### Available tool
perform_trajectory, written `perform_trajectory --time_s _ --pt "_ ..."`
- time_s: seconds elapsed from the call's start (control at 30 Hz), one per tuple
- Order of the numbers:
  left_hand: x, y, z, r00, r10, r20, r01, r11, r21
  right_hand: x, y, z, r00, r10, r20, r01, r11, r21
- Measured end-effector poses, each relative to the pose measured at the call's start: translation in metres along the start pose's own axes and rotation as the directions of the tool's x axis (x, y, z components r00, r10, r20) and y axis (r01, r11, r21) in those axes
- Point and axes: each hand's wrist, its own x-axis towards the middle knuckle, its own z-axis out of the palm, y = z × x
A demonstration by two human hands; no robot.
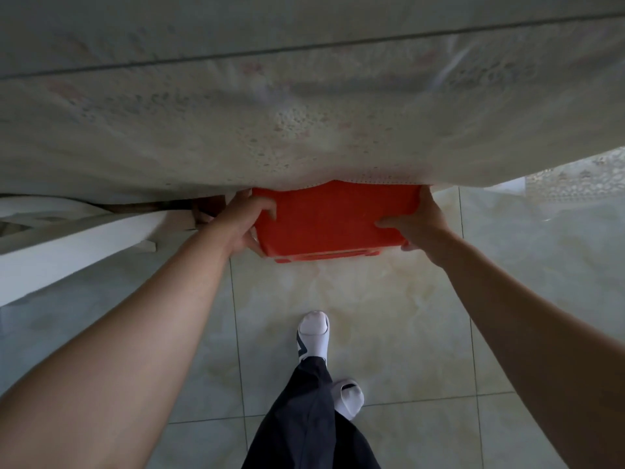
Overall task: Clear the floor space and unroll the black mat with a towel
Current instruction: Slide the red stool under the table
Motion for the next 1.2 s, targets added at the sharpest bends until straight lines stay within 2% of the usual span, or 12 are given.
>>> perform_trajectory --time_s 0.23,0.47,0.57,0.67,0.77,0.83,0.97,1.1,1.2 --pt "0.008 0.006 -0.001 0.997 -0.001 -0.073 0.004 0.999 0.041 -0.001 -0.003 0.010 0.998 -0.032 -0.050 0.032 1.000 -0.002" --pt "0.008 -0.031 -0.002 0.970 0.129 -0.205 -0.106 0.987 0.119 -0.014 0.011 0.020 0.995 -0.051 -0.091 0.056 0.997 0.052" --pt "0.006 -0.042 -0.003 0.943 0.195 -0.271 -0.153 0.974 0.168 -0.016 0.011 0.016 0.994 -0.071 -0.085 0.072 0.997 0.009" --pt "-0.004 -0.052 -0.002 0.917 0.199 -0.347 -0.106 0.957 0.269 -0.022 0.016 0.007 0.990 -0.079 -0.113 0.076 0.996 -0.036" --pt "-0.028 -0.066 0.001 0.853 0.238 -0.465 -0.008 0.896 0.444 -0.040 0.024 0.001 0.969 -0.183 -0.168 0.166 0.980 -0.107" --pt "-0.047 -0.076 0.007 0.858 0.271 -0.436 0.004 0.845 0.534 -0.059 0.033 -0.003 0.942 -0.283 -0.182 0.258 0.954 -0.150" --pt "-0.091 -0.089 0.041 0.905 0.358 -0.231 -0.100 0.706 0.701 -0.107 0.057 -0.014 0.884 -0.430 -0.185 0.397 0.898 -0.189" --pt "-0.140 -0.116 0.087 0.919 0.389 -0.062 -0.158 0.508 0.847 -0.166 0.105 -0.029 0.874 -0.453 -0.173 0.419 0.885 -0.202" --pt "-0.174 -0.153 0.120 0.928 0.366 0.077 -0.238 0.421 0.875 -0.217 0.160 -0.040 0.893 -0.390 -0.224 0.361 0.919 -0.161"
